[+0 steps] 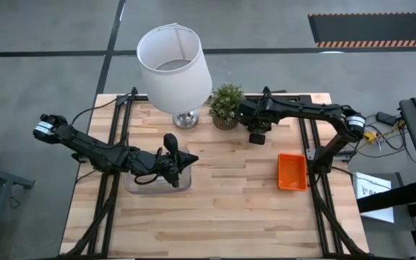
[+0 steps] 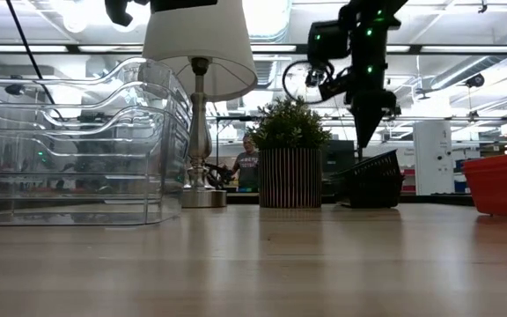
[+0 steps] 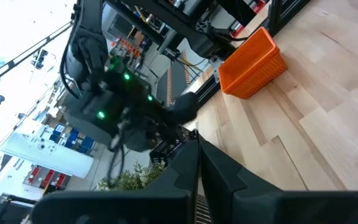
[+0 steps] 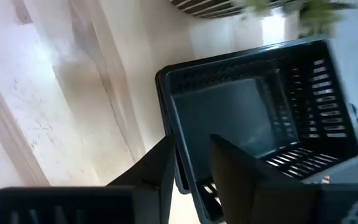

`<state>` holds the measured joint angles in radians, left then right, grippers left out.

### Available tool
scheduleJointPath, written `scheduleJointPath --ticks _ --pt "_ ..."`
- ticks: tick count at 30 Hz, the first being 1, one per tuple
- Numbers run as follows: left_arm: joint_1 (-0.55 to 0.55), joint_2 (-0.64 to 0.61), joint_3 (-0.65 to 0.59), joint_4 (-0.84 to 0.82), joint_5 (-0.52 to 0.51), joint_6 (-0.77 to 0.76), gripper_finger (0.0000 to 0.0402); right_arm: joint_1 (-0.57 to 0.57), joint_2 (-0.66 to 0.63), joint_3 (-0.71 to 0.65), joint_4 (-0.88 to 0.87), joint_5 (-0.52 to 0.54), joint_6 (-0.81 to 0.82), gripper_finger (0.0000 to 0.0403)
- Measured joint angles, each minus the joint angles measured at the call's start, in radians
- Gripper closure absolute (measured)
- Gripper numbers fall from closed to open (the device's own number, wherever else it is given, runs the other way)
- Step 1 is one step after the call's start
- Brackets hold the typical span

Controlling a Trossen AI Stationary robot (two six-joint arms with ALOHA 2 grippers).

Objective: Stack baskets by color
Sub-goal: Stack the right black bin on the black bins, then return to Home Position

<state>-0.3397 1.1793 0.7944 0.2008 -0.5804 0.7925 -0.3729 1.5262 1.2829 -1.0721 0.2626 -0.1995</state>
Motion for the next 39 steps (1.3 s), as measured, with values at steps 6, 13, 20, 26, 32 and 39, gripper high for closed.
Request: scheduleJointPath --ticks 6,13,20,26,32,39 --pt "0.0 0.0 -0.003 0.0 0.0 -0.001 0.0402 -0.012 -0.101 -0.005 0.003 -0.001 -0.013 0.0359" --pt "0.0 0.0 -0.014 -0.001 0.0 -0.002 0.0402 -0.112 -0.247 -0.101 0.109 -0.037 -0.031 0.0394" --pt "0.0 0.0 -0.014 0.0 0.0 -0.028 0.0402 -0.227 -0.312 -0.278 0.237 -0.061 -0.008 0.0394" --pt "0.0 0.0 -0.013 0.0 0.0 -0.028 0.0402 -0.259 -0.313 -0.402 0.365 -0.062 -0.03 0.0394" --pt "0.0 0.0 -0.013 0.009 0.0 -0.03 0.0402 -0.258 -0.315 -0.393 0.365 -0.061 -0.029 0.0394" --pt "0.0 0.0 -0.013 0.011 0.0 -0.08 0.0402 -0.206 -0.36 -0.327 0.293 -0.062 0.037 0.0394"
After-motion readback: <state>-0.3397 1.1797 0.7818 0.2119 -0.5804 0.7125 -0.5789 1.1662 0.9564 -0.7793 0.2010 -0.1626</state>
